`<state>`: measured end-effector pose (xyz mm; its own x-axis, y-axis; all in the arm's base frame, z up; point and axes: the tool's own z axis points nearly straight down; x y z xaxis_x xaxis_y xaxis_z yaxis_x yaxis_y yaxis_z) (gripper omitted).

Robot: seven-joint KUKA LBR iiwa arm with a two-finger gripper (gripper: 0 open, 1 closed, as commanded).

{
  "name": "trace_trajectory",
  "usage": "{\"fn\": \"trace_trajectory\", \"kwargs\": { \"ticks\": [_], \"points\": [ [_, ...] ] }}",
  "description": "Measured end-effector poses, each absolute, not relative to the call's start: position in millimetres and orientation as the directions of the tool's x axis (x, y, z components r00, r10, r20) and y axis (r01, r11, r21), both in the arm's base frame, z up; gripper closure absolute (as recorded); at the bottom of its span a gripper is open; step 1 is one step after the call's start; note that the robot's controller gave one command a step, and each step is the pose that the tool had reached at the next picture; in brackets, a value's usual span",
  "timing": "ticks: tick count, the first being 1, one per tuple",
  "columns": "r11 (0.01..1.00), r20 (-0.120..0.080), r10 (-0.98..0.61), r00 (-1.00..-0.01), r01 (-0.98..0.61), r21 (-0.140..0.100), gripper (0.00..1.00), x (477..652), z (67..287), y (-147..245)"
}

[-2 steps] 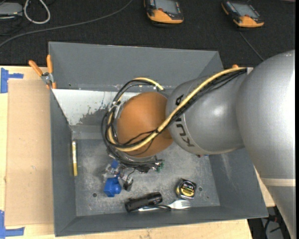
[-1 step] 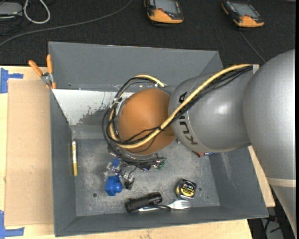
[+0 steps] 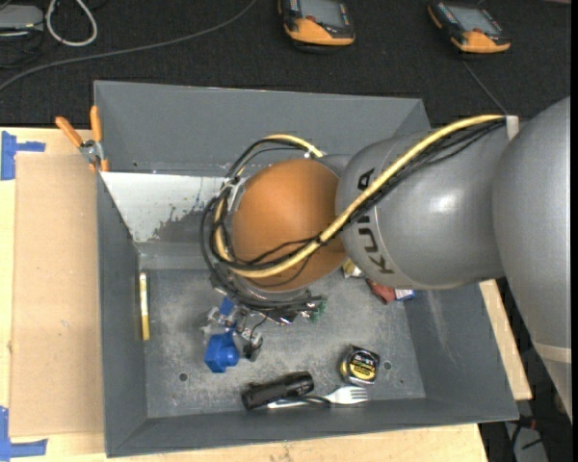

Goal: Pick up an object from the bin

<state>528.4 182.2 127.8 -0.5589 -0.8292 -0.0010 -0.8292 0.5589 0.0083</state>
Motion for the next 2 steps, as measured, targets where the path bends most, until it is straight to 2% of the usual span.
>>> {"fn": "trace_trajectory", "kwargs": {
  "ticks": [1, 2],
  "points": [
    [0.559, -0.002, -0.829, -0.559, -0.829, 0.008, 1.0, 528.7, 146, 182],
    [0.562, 0.001, -0.827, -0.562, -0.827, 0.011, 1.0, 527.8, 173, 182]
  ]
}}
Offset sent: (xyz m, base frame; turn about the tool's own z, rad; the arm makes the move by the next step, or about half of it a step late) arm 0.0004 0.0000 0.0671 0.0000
